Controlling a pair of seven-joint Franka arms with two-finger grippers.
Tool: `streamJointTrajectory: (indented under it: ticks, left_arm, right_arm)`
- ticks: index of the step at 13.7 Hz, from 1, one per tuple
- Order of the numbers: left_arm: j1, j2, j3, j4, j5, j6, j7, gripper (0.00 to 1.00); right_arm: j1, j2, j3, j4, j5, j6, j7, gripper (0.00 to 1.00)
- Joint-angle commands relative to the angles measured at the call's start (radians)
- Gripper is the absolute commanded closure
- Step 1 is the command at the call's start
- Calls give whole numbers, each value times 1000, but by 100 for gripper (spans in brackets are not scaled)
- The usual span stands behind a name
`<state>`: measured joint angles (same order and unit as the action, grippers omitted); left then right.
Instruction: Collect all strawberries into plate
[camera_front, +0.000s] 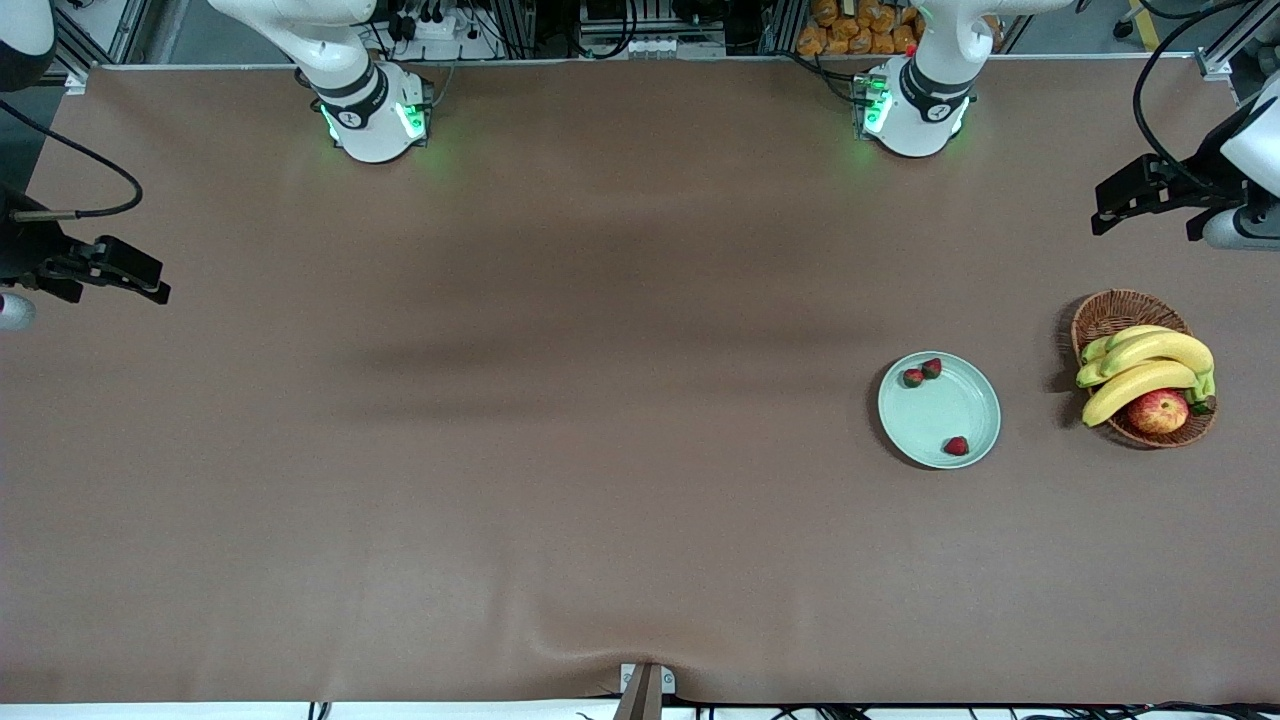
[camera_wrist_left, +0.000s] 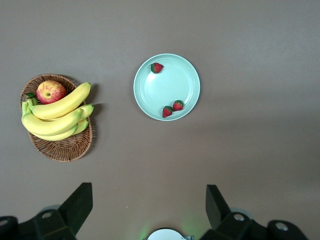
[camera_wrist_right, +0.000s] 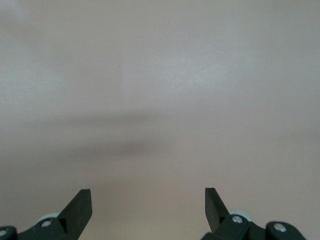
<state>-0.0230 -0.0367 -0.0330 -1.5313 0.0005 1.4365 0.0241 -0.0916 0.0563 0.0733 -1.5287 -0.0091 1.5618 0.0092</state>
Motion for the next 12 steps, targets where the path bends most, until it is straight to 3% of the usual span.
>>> streamJointTrajectory:
  ticks: [1, 12]
  left_arm:
    - [2, -8, 1, 27, -8, -68, 27, 0]
    - [-5, -26, -4, 25, -11, -113, 10, 0]
  right_arm:
    - [-8, 7, 5, 16, -2, -19, 1, 0]
    - [-10, 7, 3, 16, 1, -19, 1, 0]
